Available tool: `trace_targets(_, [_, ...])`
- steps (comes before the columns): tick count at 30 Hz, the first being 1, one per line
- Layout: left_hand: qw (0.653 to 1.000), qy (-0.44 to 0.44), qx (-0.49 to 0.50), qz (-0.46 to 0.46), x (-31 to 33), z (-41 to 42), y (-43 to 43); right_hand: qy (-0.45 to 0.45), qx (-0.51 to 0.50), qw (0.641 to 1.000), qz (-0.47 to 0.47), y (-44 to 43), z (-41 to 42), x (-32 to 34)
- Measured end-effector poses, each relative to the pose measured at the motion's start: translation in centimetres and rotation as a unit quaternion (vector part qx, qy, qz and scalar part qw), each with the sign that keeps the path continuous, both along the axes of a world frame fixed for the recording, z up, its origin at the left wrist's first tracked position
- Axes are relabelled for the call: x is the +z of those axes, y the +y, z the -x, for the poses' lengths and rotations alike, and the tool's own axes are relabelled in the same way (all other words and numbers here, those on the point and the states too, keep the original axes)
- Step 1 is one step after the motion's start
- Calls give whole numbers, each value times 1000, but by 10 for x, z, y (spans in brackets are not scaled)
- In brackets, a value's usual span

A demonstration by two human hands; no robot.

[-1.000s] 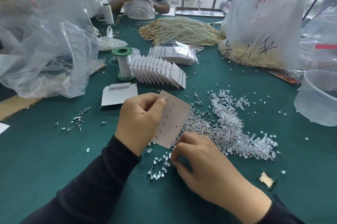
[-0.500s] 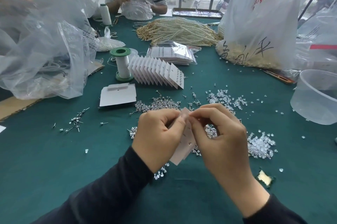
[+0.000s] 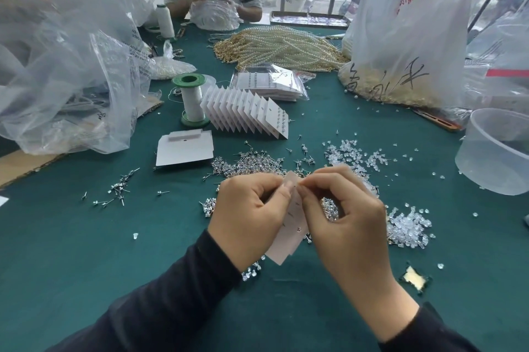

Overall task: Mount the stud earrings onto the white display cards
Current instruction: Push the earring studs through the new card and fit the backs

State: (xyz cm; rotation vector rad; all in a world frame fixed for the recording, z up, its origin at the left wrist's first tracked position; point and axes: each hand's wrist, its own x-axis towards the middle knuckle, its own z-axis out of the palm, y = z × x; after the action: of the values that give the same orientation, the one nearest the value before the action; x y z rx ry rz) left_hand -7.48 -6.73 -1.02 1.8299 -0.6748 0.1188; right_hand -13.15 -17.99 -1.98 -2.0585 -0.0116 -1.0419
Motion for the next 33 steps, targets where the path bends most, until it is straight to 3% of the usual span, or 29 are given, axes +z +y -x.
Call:
trace_targets(10, [996, 67, -64, 21, 5, -2, 3, -13, -16, 1000, 21, 0, -1, -3])
trace_targets(15, [999, 38, -35, -2, 6, -3, 1, 19, 20, 999, -33, -4, 1, 0])
trace_targets(23, [998, -46, -7, -39, 4, 0, 2, 28, -10, 999, -14, 0, 2, 1])
trace_targets(33, [998, -42, -21, -51, 4, 0, 3, 35, -2, 999, -7, 2, 2, 1])
